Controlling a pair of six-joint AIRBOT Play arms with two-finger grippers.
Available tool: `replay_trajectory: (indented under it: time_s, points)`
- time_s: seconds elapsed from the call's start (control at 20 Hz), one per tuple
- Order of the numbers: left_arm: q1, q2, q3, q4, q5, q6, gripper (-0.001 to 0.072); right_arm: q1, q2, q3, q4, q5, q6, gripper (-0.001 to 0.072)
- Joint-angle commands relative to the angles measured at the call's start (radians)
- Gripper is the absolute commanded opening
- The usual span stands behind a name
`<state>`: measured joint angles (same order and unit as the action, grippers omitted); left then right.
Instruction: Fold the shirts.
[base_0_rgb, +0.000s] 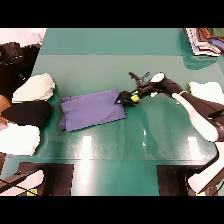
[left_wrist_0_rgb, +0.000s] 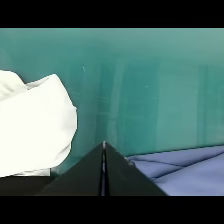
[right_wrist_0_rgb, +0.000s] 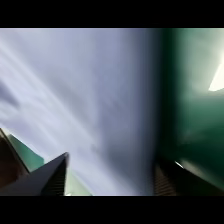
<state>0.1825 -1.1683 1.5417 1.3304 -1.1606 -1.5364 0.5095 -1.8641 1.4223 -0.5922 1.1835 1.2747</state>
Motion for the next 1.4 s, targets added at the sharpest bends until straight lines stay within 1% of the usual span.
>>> replay_trajectory:
  time_s: [0.0,0.1,0.15,0.2,0.35,0.5,0.6,0.8,0.9,1.0,1.1,1.25,1.35]
  points:
    - [0.001,0.000,0.000,-0.004,0.000,0.000,0.0024,0.091,-0.111,0.129,0.059,0.002,-0.004,0.0508]
    - [-0.002,0.001,0.000,-0.010,-0.002,0.000,0.0024,0.119,-0.137,0.203,0.045,0.001,-0.005,0.0255]
    - [-0.002,0.001,0.000,-0.018,-0.003,0.000,0.0023,0.123,-0.139,0.231,0.031,-0.002,-0.005,0.0072]
    - [-0.002,0.001,0.000,-0.045,-0.003,0.000,0.0023,0.122,-0.138,0.258,0.009,-0.009,-0.005,0.0016]
    - [-0.002,0.001,0.000,-0.086,-0.003,0.000,0.0023,0.079,-0.091,0.288,-0.043,-0.046,-0.003,0.0015]
    - [-0.014,0.001,0.000,-0.088,-0.013,0.000,0.0023,-0.055,0.038,0.203,-0.064,-0.108,0.000,0.0016]
    - [-0.053,0.001,0.000,-0.087,-0.010,0.001,0.0023,-0.187,0.148,0.112,-0.066,-0.140,0.008,0.0015]
    - [-0.175,0.001,0.000,-0.085,0.031,0.000,0.0023,-0.523,0.373,-0.064,-0.066,-0.214,0.018,0.0015]
    - [-0.238,0.001,0.000,-0.085,0.057,0.000,0.0023,-0.695,0.455,-0.130,-0.065,-0.256,0.019,0.0015]
    - [-0.290,0.001,0.000,-0.085,0.079,0.000,0.0023,-0.845,0.505,-0.173,-0.064,-0.270,0.019,0.0015]
    - [-0.321,0.000,0.000,-0.086,0.088,-0.001,0.0023,-0.956,0.516,-0.177,-0.061,-0.262,0.018,0.0016]
    - [-0.328,0.001,0.000,-0.092,0.082,-0.005,0.0023,-1.048,0.514,-0.164,-0.064,-0.269,0.018,0.0015]
    - [-0.328,0.000,0.000,-0.092,0.082,-0.009,0.0023,-1.065,0.513,-0.130,-0.064,-0.270,0.014,0.0015]
